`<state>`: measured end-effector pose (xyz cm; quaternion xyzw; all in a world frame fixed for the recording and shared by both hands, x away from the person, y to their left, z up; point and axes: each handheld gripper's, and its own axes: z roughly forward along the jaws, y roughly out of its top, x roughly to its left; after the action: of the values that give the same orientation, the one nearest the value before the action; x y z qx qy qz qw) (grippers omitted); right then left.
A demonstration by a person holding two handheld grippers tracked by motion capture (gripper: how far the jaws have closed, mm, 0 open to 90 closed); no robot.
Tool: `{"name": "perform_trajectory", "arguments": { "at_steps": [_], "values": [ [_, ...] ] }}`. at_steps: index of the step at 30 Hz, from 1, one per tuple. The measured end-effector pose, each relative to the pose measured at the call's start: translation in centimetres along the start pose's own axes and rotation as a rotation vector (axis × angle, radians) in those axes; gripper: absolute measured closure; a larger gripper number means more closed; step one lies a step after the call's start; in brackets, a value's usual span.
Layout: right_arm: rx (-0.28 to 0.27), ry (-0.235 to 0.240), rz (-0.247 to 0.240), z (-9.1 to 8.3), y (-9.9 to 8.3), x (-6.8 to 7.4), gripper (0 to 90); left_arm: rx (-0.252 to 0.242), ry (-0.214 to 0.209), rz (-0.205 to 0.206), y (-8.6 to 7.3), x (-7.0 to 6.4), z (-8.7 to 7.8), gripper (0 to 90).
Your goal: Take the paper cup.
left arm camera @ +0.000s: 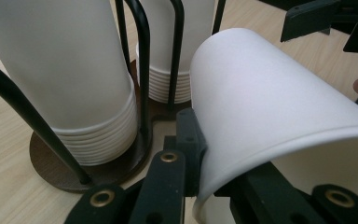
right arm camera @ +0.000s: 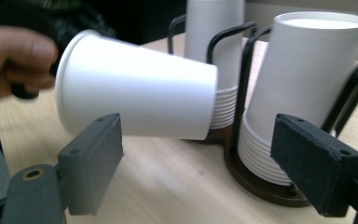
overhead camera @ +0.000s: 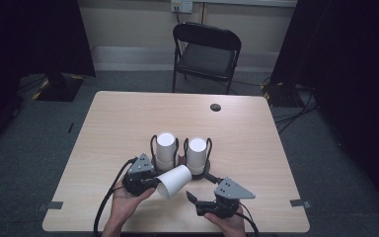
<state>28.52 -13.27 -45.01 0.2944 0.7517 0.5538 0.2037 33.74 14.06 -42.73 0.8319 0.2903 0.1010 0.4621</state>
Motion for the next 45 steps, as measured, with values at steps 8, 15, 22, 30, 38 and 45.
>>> {"name": "perform_trajectory", "arguments": {
  "at_steps": [8,15,22,30,38,45],
  "values": [
    [0.056,-0.018,-0.083,0.5,-0.2,0.7,15.7,0.081,0.032,-0.010,1.2,0.2,-0.2,85.8],
    [0.067,-0.031,-0.174,1.0,-0.3,1.3,23.6,0.165,0.025,-0.019,2.4,0.1,0.6,85.9],
    [0.084,-0.036,-0.240,1.4,-0.4,1.7,19.0,0.238,0.009,-0.006,3.2,0.0,1.0,85.8],
    [0.086,-0.050,-0.316,1.9,-0.2,2.5,16.3,0.287,-0.010,0.012,3.8,-0.5,1.6,85.9],
    [0.090,-0.063,-0.411,2.5,-0.1,3.4,12.9,0.320,-0.013,0.019,4.0,-0.9,2.0,86.1],
    [0.095,-0.057,-0.469,3.2,0.1,4.2,12.9,0.339,-0.063,0.042,4.4,-1.6,2.4,87.5]
  ]
}}
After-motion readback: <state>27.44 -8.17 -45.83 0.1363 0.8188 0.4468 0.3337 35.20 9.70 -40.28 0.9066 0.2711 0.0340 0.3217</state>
